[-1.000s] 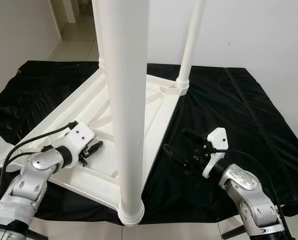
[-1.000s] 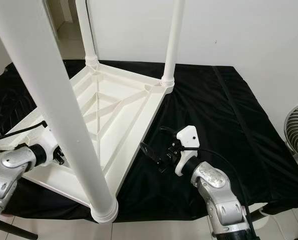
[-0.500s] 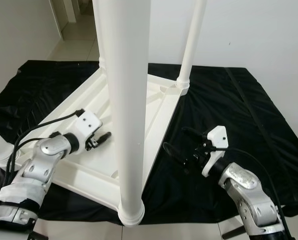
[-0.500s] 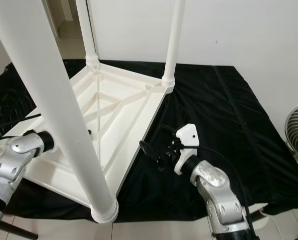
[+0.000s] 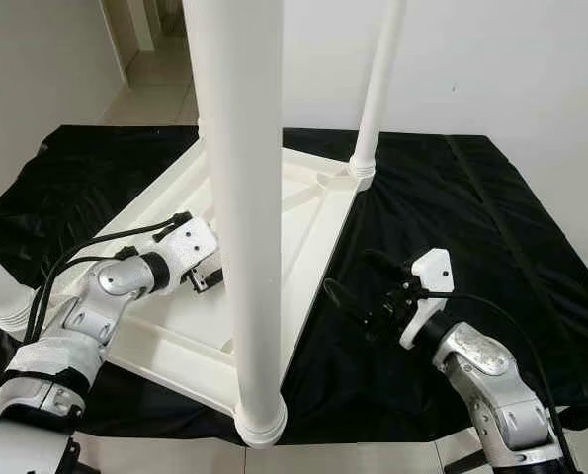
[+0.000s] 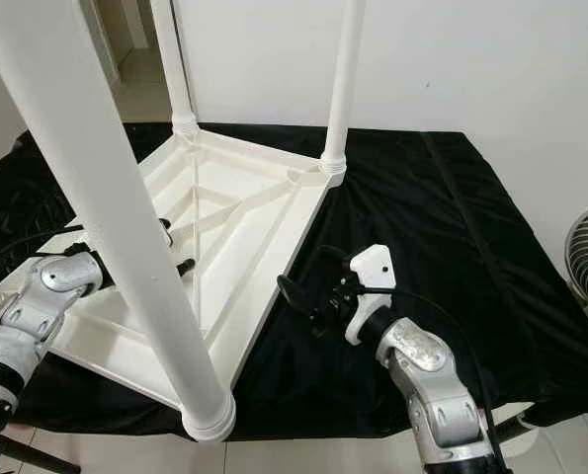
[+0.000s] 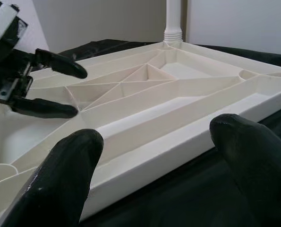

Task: Building children table

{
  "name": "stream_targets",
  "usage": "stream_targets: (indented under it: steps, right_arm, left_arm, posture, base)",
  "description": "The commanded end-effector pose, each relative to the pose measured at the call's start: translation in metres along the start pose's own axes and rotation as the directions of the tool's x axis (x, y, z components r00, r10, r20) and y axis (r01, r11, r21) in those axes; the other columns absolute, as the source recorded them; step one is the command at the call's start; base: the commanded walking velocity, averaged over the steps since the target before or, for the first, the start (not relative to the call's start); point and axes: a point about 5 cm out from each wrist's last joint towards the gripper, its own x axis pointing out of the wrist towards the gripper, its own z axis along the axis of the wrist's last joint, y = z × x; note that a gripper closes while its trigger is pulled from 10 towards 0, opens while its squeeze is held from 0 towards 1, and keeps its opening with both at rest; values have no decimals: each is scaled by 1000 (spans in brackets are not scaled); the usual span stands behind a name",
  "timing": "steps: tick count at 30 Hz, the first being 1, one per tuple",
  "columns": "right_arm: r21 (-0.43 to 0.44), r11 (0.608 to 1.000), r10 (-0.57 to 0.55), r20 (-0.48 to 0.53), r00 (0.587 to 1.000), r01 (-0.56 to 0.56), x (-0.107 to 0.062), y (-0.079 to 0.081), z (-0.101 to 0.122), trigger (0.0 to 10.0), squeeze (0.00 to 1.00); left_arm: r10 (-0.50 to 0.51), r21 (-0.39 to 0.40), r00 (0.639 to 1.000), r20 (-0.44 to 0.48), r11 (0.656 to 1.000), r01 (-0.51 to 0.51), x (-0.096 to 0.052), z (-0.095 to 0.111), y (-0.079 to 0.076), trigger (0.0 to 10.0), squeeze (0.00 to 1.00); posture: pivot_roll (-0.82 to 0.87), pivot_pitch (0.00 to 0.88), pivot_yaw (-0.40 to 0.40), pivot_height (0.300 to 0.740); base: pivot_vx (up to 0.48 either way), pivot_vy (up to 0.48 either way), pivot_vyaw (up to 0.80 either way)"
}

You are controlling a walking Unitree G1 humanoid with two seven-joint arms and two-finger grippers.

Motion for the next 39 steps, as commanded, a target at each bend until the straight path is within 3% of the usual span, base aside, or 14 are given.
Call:
stream_targets:
  steps: [1, 6, 23, 39]
  right_arm:
    - [-2, 1000, -12, -1, 1000, 12, -2, -2, 1, 10000, 0]
    - [3, 1000, -26, 6, 1000, 26, -3, -2, 1, 10000, 0]
    - [51, 999, 8, 22, 1000, -9, -6, 3, 7, 10000, 0]
    - [50, 998, -28, 16, 999, 27, -12, 3, 10, 10000, 0]
  left_arm:
    - [-37, -25, 999, 0, 999, 37, -4, -6, -3, 10000, 0]
    - [-7, -110, 1000, 30, 994, 10, -14, -10, 2, 10000, 0]
    - [-72, -11, 997, -4, 997, 72, 0, -16, -9, 10000, 0]
    - [-85, -26, 994, -68, 996, 83, 12, -26, -8, 10000, 0]
  posture:
    - [26, 86, 43, 740]
    - [32, 86, 38, 740]
    - [19, 100, 23, 740]
    - [-30, 102, 46, 740]
  base:
    - [0, 0, 0]
    - [0, 0, 0]
    - [0, 0, 0]
    - [0, 0, 0]
